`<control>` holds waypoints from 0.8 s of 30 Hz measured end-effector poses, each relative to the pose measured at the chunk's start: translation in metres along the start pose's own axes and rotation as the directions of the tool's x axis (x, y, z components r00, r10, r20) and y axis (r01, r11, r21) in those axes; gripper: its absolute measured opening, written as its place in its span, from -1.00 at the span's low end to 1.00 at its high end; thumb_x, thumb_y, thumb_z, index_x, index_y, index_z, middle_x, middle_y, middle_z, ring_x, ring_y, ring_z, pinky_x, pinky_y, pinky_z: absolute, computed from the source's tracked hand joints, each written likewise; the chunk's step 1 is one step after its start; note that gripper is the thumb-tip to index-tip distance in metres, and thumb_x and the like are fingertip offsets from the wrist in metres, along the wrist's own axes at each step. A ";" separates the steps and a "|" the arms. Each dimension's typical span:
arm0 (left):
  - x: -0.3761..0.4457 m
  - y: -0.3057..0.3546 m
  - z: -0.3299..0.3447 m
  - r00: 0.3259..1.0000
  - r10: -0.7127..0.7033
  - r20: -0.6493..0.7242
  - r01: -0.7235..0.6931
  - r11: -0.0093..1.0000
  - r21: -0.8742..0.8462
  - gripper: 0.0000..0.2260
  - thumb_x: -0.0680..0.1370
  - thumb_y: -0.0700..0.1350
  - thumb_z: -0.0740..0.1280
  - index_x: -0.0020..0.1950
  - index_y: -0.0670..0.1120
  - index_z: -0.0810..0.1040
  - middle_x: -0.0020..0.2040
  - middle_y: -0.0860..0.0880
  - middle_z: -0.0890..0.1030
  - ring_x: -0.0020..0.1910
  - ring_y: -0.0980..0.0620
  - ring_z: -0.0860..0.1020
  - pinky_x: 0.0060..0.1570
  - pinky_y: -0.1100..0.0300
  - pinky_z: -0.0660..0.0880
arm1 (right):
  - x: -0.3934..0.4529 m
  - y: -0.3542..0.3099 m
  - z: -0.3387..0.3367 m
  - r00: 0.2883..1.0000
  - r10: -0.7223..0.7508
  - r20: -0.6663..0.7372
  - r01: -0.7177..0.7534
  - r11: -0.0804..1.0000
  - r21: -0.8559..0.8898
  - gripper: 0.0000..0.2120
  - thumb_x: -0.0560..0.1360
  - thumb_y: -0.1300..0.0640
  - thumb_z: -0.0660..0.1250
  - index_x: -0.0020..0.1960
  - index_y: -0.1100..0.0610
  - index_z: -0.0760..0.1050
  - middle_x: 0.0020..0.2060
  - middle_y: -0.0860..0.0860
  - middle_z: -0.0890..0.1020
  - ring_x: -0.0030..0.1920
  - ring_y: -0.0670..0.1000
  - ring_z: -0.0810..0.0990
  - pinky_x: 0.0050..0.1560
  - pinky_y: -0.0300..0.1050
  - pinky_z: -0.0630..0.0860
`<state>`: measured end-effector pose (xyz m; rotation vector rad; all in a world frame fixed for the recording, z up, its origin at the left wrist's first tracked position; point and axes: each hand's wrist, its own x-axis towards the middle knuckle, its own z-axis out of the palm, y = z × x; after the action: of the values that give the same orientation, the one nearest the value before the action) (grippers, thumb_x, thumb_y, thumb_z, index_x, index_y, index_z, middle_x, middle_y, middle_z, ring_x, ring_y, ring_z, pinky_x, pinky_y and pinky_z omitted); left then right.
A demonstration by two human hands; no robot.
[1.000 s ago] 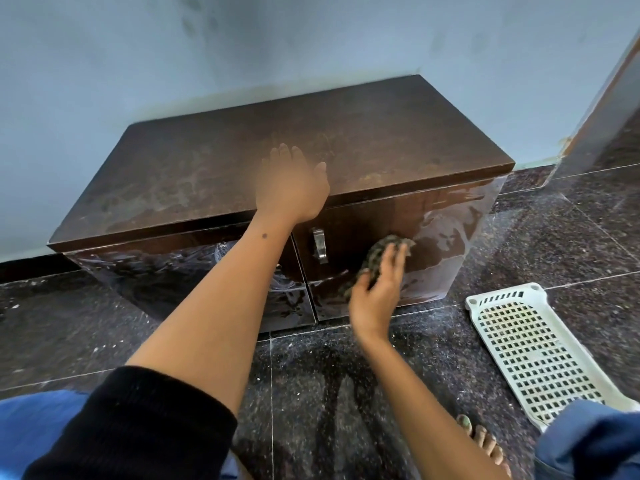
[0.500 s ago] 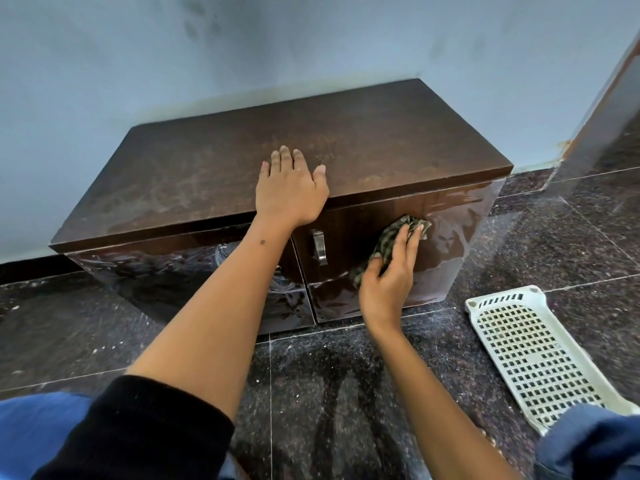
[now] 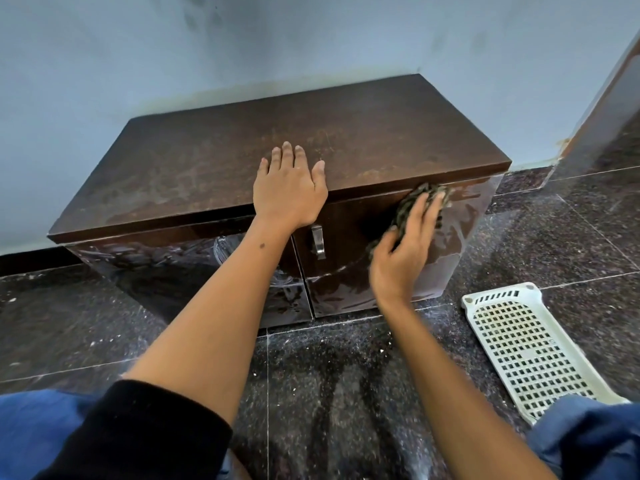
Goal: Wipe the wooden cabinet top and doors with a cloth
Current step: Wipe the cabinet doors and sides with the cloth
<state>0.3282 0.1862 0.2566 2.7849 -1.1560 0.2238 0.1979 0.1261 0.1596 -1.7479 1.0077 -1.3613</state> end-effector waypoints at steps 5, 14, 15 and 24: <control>0.000 0.000 0.001 1.000 -0.003 -0.006 0.003 1.000 0.011 -0.46 0.65 0.09 -0.15 0.55 -0.17 0.07 0.55 -0.14 0.08 0.54 -0.08 0.02 0.50 0.00 -0.05 | -0.014 0.009 -0.003 0.996 0.078 0.036 -0.080 0.996 0.049 -0.37 0.51 0.41 0.16 0.53 0.14 0.08 0.53 -0.02 -0.01 0.50 -0.09 0.02 0.45 -0.31 0.04; 0.001 0.002 -0.002 1.000 -0.020 0.017 0.020 0.999 0.029 -0.47 0.65 0.08 -0.14 0.55 -0.18 0.06 0.56 -0.15 0.06 0.54 -0.10 0.01 0.49 -0.01 -0.06 | 0.007 0.012 -0.018 0.999 0.027 0.019 -0.027 1.000 -0.001 -0.38 0.51 0.40 0.15 0.52 0.12 0.09 0.54 0.00 0.03 0.48 -0.16 -0.02 0.43 -0.39 0.05; 0.001 0.002 -0.003 0.999 -0.019 0.034 0.018 0.999 0.029 -0.47 0.65 0.08 -0.14 0.55 -0.18 0.04 0.56 -0.15 0.04 0.54 -0.10 -0.01 0.50 -0.01 -0.07 | 0.004 0.015 -0.020 0.998 0.055 0.037 -0.056 0.998 0.010 -0.38 0.51 0.40 0.15 0.52 0.12 0.10 0.53 0.00 0.04 0.44 -0.22 -0.02 0.38 -0.49 0.00; 0.011 0.027 -0.009 0.981 -0.092 0.169 0.092 0.996 0.008 -0.31 0.62 0.21 -0.14 0.53 -0.30 -0.07 0.54 -0.29 -0.07 0.53 -0.20 -0.11 0.47 -0.03 -0.14 | 0.027 0.013 -0.037 0.999 0.031 0.015 -0.030 0.999 -0.024 -0.39 0.51 0.38 0.19 0.51 0.14 0.12 0.53 0.00 0.06 0.43 -0.19 0.01 0.24 -0.67 -0.15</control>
<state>0.3158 0.1608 0.2688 2.8963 -1.0554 -0.0222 0.1635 0.0939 0.1673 -1.7509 1.0421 -1.3201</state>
